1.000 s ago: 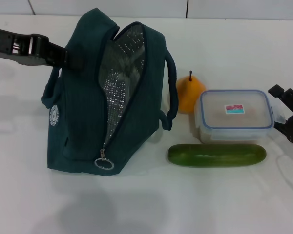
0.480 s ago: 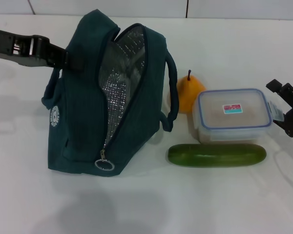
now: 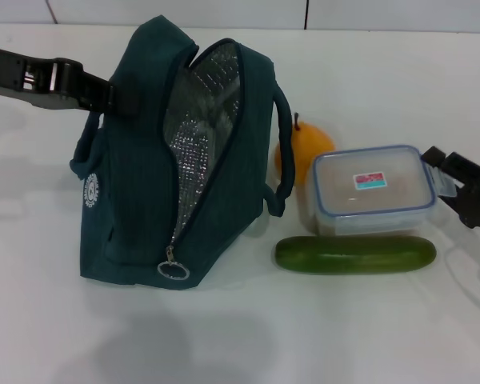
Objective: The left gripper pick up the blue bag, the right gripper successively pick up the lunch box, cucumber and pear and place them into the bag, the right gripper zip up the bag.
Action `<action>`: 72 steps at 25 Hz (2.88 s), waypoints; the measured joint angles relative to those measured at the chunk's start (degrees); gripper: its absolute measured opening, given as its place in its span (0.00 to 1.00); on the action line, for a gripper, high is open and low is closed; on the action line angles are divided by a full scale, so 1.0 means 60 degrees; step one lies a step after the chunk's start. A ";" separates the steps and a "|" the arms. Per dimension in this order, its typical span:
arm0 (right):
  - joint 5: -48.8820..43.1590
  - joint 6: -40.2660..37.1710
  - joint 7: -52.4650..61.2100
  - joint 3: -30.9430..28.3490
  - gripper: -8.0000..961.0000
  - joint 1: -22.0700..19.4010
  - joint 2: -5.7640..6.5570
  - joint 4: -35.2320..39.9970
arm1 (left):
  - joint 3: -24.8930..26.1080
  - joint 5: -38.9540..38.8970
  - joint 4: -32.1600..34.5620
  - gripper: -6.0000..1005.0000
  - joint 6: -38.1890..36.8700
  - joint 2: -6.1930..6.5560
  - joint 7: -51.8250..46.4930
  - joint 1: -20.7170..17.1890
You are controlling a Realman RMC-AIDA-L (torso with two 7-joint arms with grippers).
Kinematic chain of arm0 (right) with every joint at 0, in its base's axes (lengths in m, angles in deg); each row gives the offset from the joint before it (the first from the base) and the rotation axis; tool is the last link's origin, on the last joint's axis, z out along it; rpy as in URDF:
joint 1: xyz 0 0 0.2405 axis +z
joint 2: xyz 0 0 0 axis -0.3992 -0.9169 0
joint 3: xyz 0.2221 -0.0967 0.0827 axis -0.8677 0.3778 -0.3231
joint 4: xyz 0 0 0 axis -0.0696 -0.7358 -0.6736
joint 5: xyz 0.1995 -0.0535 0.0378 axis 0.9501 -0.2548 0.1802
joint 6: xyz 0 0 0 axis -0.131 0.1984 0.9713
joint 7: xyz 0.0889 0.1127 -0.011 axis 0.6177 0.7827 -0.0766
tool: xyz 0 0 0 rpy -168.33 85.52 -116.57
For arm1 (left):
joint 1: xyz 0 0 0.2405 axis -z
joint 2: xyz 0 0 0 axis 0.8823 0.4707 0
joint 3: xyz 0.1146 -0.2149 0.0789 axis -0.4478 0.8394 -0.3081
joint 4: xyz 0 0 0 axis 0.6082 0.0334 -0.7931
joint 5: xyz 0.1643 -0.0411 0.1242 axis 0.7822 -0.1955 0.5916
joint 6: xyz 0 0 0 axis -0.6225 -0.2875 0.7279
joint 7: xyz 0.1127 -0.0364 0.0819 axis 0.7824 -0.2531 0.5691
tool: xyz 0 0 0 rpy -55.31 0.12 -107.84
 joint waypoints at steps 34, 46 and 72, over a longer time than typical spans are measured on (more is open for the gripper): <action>-0.0001 -0.0916 -0.0717 -0.0073 0.12 -0.0072 -0.0001 0.0279 | -0.0014 -0.0052 0.0002 0.05 0.0000 -0.0025 0.0071 -0.0004; 0.0752 -0.1908 -0.0751 -0.0226 0.13 -0.0326 0.0045 0.0732 | -0.0014 -0.0013 -0.0052 0.05 0.0000 -0.0025 0.0086 -0.0003; 0.2475 -0.3255 0.0295 -0.0207 0.16 0.1320 0.0003 0.1389 | -0.0020 0.0005 -0.0086 0.05 0.0006 -0.0275 0.0100 -0.0014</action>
